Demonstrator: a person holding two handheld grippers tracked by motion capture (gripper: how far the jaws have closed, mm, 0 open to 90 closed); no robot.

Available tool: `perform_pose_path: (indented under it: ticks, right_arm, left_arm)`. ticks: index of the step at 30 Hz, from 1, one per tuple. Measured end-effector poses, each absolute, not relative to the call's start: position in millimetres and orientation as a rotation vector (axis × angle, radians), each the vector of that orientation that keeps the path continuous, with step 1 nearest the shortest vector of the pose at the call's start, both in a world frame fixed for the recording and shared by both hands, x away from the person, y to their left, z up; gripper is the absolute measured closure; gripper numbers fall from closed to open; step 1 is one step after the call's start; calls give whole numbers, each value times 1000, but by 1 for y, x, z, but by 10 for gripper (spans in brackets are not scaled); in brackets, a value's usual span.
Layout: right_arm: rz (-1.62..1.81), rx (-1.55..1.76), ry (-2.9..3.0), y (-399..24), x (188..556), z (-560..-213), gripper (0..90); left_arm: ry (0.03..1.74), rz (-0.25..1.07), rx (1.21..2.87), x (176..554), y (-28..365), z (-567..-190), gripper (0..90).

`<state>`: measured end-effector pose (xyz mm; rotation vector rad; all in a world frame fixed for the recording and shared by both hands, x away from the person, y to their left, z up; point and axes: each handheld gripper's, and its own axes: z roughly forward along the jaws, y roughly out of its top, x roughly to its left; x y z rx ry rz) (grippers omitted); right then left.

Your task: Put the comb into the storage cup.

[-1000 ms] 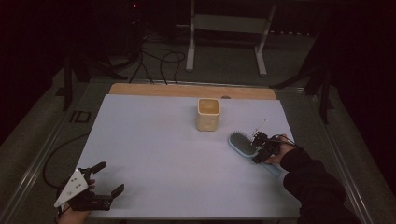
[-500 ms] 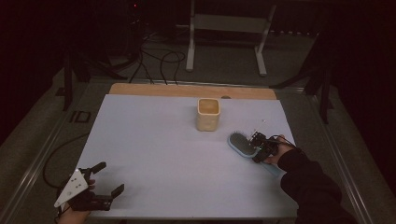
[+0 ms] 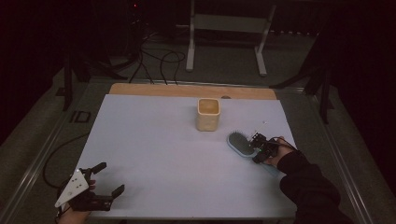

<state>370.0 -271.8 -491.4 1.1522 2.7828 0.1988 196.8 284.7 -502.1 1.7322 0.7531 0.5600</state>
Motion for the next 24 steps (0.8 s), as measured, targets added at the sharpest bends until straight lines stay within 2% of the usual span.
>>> perform_pose_path:
  ticks: [24]
  right_arm:
    - [546, 1177, 2604, -283, 355, -482, 701]
  left_arm:
    - [758, 565, 1728, 197, 285, -502, 0]
